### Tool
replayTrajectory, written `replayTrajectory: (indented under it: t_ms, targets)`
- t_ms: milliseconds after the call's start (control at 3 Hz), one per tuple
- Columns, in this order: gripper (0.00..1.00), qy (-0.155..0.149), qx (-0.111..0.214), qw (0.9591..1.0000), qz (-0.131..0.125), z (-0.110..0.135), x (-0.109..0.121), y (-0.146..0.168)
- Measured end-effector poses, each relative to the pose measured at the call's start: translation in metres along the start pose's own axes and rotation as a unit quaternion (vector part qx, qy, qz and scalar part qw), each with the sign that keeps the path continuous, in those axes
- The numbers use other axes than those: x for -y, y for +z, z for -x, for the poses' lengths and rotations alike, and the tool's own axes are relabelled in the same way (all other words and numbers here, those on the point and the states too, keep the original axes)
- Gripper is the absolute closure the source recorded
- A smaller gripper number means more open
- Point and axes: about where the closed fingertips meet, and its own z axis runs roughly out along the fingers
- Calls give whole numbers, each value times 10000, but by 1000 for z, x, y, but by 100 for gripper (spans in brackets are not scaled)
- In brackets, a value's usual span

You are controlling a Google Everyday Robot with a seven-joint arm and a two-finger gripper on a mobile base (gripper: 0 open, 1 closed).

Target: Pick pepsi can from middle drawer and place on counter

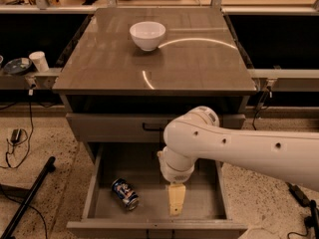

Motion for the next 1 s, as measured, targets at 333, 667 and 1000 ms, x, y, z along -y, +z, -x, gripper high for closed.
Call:
replayTrajectory:
  t_ms: [333, 667, 1000]
  targets:
    - [0, 26, -7, 9998, 175, -5, 1, 22]
    - [0, 30, -46, 9999, 127, -7, 2, 32]
    - [0, 29, -44, 9999, 128, -7, 2, 32]
